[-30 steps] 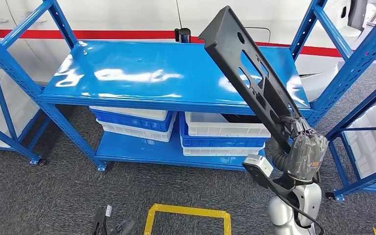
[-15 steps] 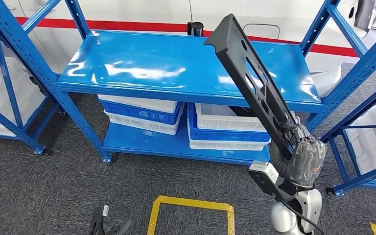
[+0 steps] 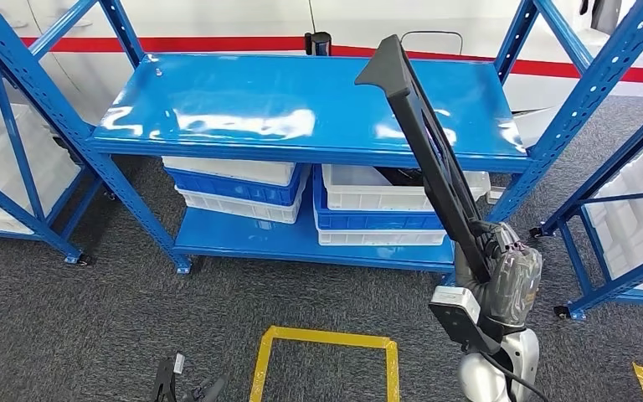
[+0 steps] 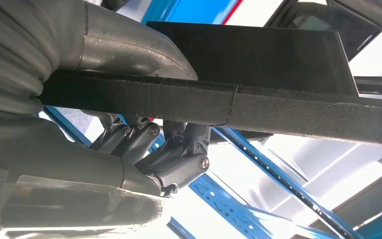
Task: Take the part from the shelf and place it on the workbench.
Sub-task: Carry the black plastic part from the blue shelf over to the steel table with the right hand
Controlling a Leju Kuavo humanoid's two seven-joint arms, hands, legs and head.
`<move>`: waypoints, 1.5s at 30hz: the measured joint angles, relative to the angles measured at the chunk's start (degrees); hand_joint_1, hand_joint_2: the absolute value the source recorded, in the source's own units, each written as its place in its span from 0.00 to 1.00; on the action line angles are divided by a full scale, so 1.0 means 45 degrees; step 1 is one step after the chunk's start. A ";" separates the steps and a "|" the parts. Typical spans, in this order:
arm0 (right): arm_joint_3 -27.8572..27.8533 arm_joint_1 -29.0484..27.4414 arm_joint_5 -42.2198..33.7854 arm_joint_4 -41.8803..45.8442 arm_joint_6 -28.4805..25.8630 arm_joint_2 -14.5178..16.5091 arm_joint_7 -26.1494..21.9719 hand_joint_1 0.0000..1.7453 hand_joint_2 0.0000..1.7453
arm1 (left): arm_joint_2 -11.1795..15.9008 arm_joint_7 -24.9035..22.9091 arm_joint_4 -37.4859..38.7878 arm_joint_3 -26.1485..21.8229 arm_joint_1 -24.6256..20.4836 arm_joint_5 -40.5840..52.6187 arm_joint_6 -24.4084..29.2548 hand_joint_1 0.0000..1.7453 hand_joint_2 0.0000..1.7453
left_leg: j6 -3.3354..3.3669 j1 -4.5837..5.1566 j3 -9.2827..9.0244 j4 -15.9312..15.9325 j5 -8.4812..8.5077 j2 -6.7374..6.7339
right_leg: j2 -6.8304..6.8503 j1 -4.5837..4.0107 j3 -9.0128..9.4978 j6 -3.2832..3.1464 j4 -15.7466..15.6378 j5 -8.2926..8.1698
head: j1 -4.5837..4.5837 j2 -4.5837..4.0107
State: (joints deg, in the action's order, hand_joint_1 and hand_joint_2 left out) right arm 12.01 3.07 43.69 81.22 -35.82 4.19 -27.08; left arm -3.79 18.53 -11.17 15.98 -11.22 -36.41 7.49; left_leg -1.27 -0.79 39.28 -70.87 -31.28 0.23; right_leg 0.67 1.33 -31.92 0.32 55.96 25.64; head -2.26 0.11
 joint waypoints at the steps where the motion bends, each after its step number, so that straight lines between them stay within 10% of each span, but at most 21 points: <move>1: 0.0011 -0.0011 -0.0001 -0.0015 0.0000 0.0001 0.0000 1.00 1.00 | 0.0009 0.0000 0.0000 0.0000 0.0001 0.0006 -0.0007 0.00 1.00 | 0.0013 -0.0013 -0.0558 0.0845 0.0378 -0.0006 | -0.0003 0.0007 -0.0025 0.0024 0.0012 -0.0028 | -0.0002 0.0000; 4: 0.0023 -0.0039 -0.0019 -0.0024 0.0000 0.0001 -0.0001 1.00 1.00 | 0.0021 -0.0001 0.0000 0.0000 -0.0004 0.0032 -0.0036 0.00 1.00 | 0.0155 0.0026 -0.1843 0.3038 0.0975 0.0006 | 0.0001 -0.0058 -0.0119 0.0166 0.0040 -0.0125 | 0.0003 0.0000; 8: 0.0045 -0.0148 -0.0029 -0.0028 0.0000 0.0004 -0.0005 1.00 1.00 | 0.0016 -0.0012 0.0000 -0.0002 0.0057 0.0041 -0.0040 0.00 1.00 | 0.0508 0.0066 -0.1792 0.3313 0.1152 0.0002 | 0.0004 -0.0093 -0.0316 0.0404 0.0131 -0.0127 | 0.0007 0.0000; 14: 0.0058 -0.0307 -0.0029 -0.0029 0.0129 0.0001 -0.0010 1.00 1.00 | -0.0002 0.0006 0.0000 -0.0084 0.0087 0.0035 -0.0017 0.00 1.00 | 0.0854 0.0037 -0.1435 0.3412 0.1509 -0.0031 | -0.0091 -0.0075 -0.1770 0.0419 0.3813 0.1633 | 0.0114 0.0000; 19: 0.0061 -0.0274 -0.0090 -0.0038 0.0208 0.0058 -0.0011 1.00 1.00 | -0.0013 0.0010 0.0000 -0.0137 0.0079 0.0033 0.0005 0.00 1.00 | 0.0665 0.0085 -0.1291 0.3336 0.1640 0.0004 | -0.0103 -0.0055 0.0332 0.0684 0.0186 0.0441 | 0.0134 0.0000; 24: 0.0058 -0.0210 -0.0155 -0.0085 0.0327 0.0156 -0.0015 1.00 1.00 | 0.0002 0.0010 0.0000 -0.0195 0.0080 0.0033 -0.0001 0.00 1.00 | 0.0305 0.0084 -0.1015 0.3035 0.1476 0.0005 | -0.0126 0.0005 0.0265 0.0323 -0.0057 0.0215 | 0.0103 0.0000; 29: 0.0061 -0.0154 -0.0183 -0.0255 0.0437 0.0221 -0.0015 1.00 1.00 | 0.0012 -0.0005 0.0000 -0.0208 0.0080 0.0034 -0.0004 0.00 1.00 | 0.0117 0.0032 0.0103 -0.0266 -0.0490 -0.0008 | -0.0049 -0.0052 -0.0064 0.0001 -0.0018 -0.0054 | -0.0021 0.0000; 34: 0.0056 -0.0137 -0.0186 -0.0430 0.0461 0.0260 -0.0015 1.00 1.00 | 0.0015 -0.0010 0.0000 -0.0209 0.0041 0.0047 -0.0004 0.00 1.00 | 0.0324 0.0083 -0.2021 0.2879 0.0682 0.0002 | -0.0060 -0.0122 -0.0319 0.0149 0.0109 -0.0244 | -0.0016 0.0000; 38: 0.0059 -0.0101 -0.0186 -0.0500 0.0461 0.0302 -0.0015 1.00 1.00 | 0.0011 -0.0010 0.0000 -0.0210 0.0029 0.0054 0.0018 0.00 1.00 | 0.0612 0.0176 -0.2068 0.3271 0.0898 -0.0005 | -0.0054 -0.0133 -0.0449 0.0463 0.0146 -0.0394 | -0.0016 0.0000; 43: 0.0061 -0.0024 -0.0205 -0.0654 0.0489 0.0300 -0.0015 1.00 1.00 | -0.0013 -0.0015 0.0000 -0.0223 -0.0019 0.0039 0.0018 0.00 1.00 | 0.0959 0.0130 -0.1517 0.3353 0.1452 -0.0073 | -0.0095 -0.0111 -0.1568 0.0398 0.3182 0.1559 | 0.0072 0.0000; 45: 0.0061 -0.0023 -0.0206 -0.0748 0.0499 0.0297 -0.0015 1.00 1.00 | -0.0022 -0.0015 0.0000 -0.0223 -0.0017 0.0034 0.0010 0.00 1.00 | 0.0939 0.0135 -0.1218 0.3325 0.1659 -0.0076 | -0.0094 -0.0102 -0.1524 0.0542 0.3847 0.1797 | 0.0084 0.0000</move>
State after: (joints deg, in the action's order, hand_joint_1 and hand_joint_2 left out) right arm 12.28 2.96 42.76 77.85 -33.58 5.53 -27.15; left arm -3.89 18.47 -11.17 14.97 -11.30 -36.26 7.54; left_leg 2.96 -0.19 33.80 -55.90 -23.82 -0.11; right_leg 0.24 0.87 -38.78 2.77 73.27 33.73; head -1.89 0.11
